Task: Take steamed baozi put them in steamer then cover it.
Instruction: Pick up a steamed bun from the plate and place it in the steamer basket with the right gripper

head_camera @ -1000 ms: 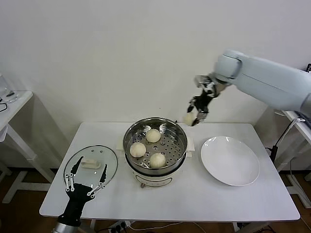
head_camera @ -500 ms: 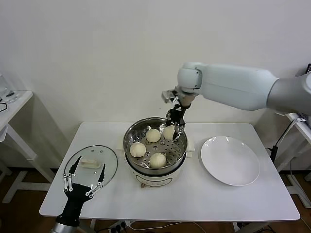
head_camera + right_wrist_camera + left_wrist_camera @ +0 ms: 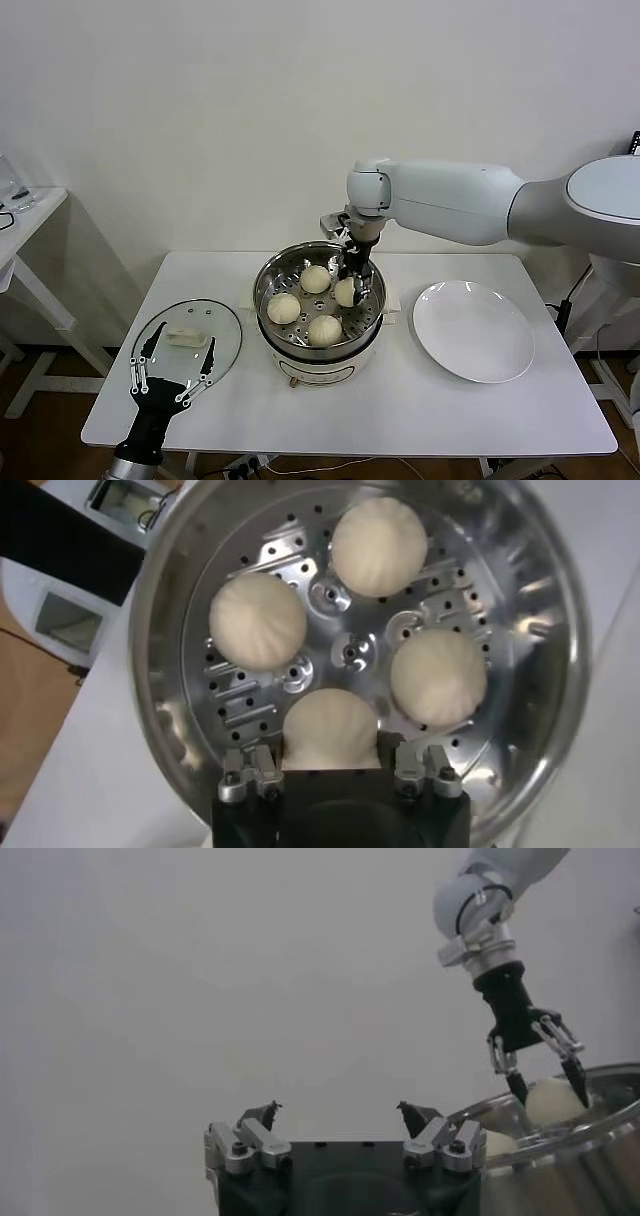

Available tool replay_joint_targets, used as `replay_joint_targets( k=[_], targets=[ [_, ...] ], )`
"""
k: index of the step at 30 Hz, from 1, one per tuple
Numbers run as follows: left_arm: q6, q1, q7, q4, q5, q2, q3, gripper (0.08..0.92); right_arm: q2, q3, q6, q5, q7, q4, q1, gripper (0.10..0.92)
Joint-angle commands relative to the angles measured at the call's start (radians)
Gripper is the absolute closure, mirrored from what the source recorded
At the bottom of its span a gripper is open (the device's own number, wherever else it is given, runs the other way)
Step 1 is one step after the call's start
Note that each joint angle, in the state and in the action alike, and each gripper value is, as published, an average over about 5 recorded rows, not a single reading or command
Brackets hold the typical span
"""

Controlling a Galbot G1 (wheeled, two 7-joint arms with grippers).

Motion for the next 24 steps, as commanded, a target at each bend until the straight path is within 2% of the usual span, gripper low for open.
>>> replay_joint_targets(
  k=[1, 4, 9, 15, 19, 22, 24],
  targets=[
    [0.0, -0.001, -0.001, -0.001, 0.0, -0.001, 0.001, 0.177, 0.023, -0.006, 0.001, -0.022, 0.006, -0.023, -0.035, 0.382],
    [0.0, 0.0, -0.002, -0.003, -0.001, -0.001, -0.002, 0.177, 0.027, -0.002, -0.001, -0.03, 0.007, -0.028, -0.039, 0.342],
    [0.006, 0.002, -0.002, -0.007, 0.002, 0.002, -0.011, 0.177, 0.028, 0.001, 0.003, -0.045, 0.003, -0.025, -0.031, 0.226],
    [0.006, 0.0, -0.005, -0.013, 0.004, 0.003, -0.014, 0.177, -0.008, 0.035, 0.015, -0.06, -0.007, 0.025, 0.001, 0.203],
    [0.01, -0.003, -0.01, -0.014, 0.015, 0.004, -0.011, 0.177, -0.087, 0.168, 0.036, -0.082, 0.012, 0.071, -0.006, 0.203],
    [0.014, -0.013, -0.024, -0.006, 0.053, 0.004, -0.008, 0.177, -0.176, 0.298, 0.074, -0.052, 0.144, 0.128, -0.028, 0.203],
    [0.018, -0.025, -0.047, 0.005, 0.098, 0.004, -0.007, 0.177, -0.234, 0.369, 0.119, -0.025, 0.322, 0.166, -0.055, 0.203]
  ],
)
